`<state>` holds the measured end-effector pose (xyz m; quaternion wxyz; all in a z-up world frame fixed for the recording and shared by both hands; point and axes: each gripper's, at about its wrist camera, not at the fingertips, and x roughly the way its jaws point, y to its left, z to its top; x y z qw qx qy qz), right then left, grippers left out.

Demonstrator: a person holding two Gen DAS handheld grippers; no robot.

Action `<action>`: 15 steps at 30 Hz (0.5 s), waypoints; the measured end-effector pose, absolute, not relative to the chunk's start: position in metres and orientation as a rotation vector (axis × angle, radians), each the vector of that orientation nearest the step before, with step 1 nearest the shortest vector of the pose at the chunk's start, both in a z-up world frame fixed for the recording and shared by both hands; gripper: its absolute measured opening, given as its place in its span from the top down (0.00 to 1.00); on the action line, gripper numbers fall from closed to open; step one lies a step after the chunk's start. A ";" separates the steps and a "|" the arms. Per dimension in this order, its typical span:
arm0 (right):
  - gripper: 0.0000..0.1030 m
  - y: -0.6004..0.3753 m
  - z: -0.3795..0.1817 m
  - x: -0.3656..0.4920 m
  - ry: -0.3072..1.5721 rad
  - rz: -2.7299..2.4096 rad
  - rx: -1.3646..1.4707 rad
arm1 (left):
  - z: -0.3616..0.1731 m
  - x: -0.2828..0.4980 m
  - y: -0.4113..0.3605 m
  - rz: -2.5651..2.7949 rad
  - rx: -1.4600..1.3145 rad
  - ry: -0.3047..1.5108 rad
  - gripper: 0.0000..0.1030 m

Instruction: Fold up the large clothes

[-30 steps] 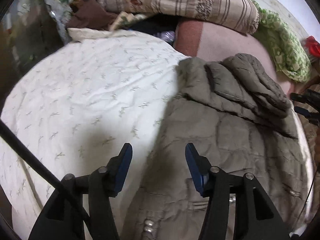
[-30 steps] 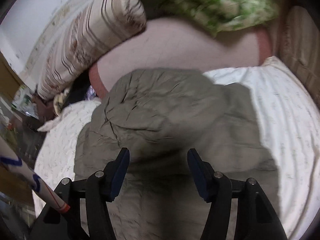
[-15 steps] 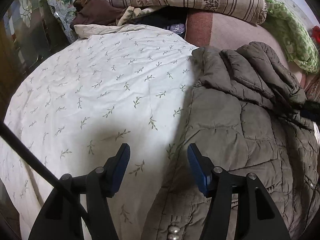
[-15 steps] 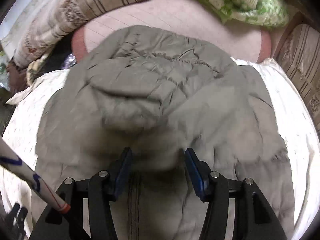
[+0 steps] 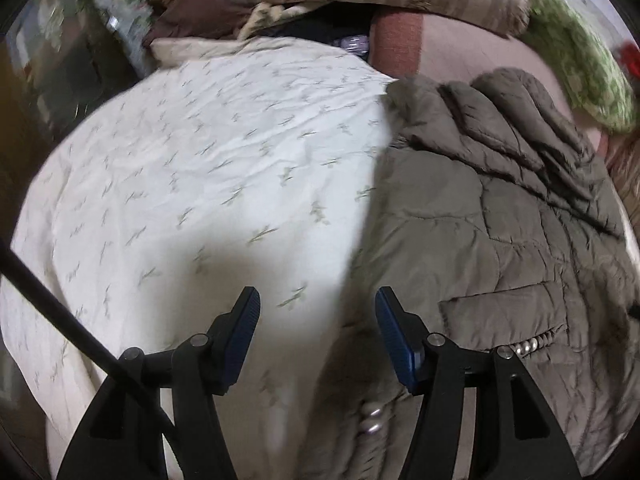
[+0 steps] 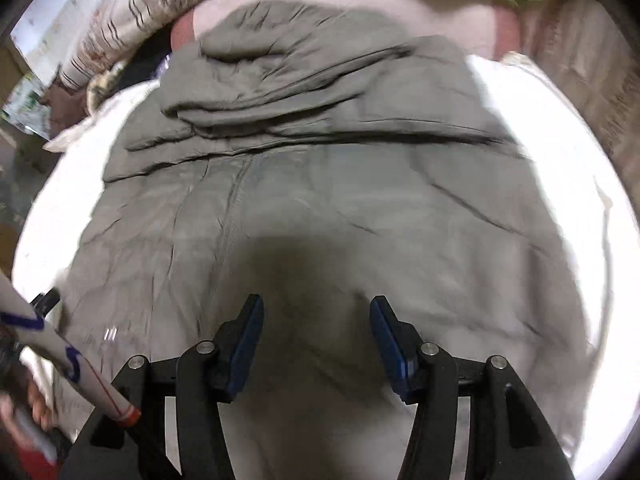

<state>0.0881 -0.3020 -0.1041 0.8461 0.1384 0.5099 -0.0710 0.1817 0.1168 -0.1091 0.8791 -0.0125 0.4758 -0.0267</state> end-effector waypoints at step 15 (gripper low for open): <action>0.24 -0.453 -0.099 -0.056 0.916 -0.310 0.656 | -0.147 0.175 0.141 -0.324 -0.334 1.207 0.42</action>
